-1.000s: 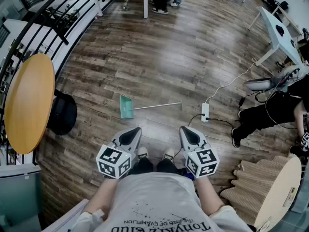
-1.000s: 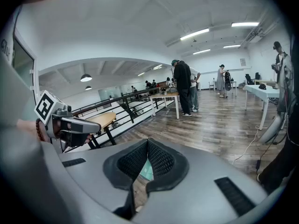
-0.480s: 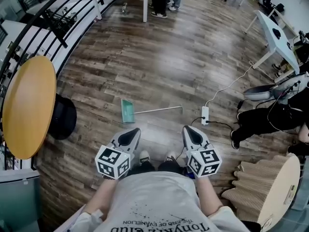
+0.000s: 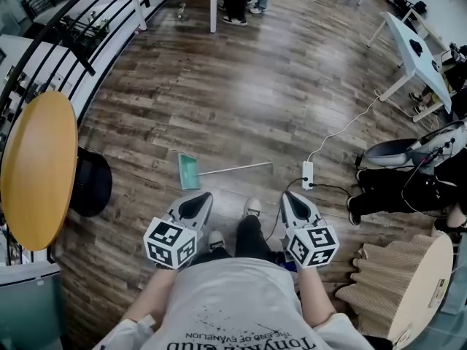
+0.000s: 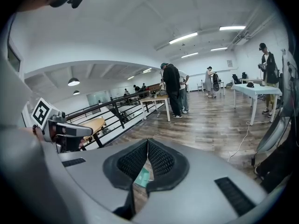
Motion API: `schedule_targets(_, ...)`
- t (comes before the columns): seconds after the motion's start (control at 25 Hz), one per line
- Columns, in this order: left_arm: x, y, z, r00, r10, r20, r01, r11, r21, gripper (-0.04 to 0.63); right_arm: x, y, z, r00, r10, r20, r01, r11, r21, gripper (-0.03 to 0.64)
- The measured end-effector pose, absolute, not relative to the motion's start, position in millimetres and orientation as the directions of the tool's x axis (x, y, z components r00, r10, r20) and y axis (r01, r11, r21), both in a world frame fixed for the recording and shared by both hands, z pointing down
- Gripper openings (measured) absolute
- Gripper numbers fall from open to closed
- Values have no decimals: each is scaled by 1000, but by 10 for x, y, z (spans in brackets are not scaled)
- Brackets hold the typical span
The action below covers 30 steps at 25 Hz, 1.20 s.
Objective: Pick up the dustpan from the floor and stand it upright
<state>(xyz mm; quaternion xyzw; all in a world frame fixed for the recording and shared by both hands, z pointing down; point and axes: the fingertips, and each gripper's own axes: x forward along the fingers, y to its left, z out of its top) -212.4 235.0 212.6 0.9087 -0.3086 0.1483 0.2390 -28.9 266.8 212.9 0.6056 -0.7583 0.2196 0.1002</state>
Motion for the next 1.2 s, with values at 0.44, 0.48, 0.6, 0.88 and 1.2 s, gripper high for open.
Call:
schedule_targets(0.44,-1345,1384,2116,730,-529,433,-675,-658,334,25,576,1613,2160,-299,-856,422,-951,231,-205,26)
schedule_targets(0.48,-1253,1303,2103,727,-533,432,-678,-655,334,25,690,1527,2158,-302,-854,423,-950,232,-210,26)
schedule_targets(0.6,-990,1080,2069,721,-545,428,-685,-650,328,25,1003,1292,2179,-321,-846,425,-943,244,-227,26)
schedule_targets(0.88,-589,840,2145,703,-556,444,-705,-629,328,25,1455,1004,2357,-367,-814,451,-927,283,-245,26)
schedule_targets(1.2,-468,674,2257,702,-533,472,-701,-634,327,25,1599,850,2536,-371,-796,478,-925,273,-263,26)
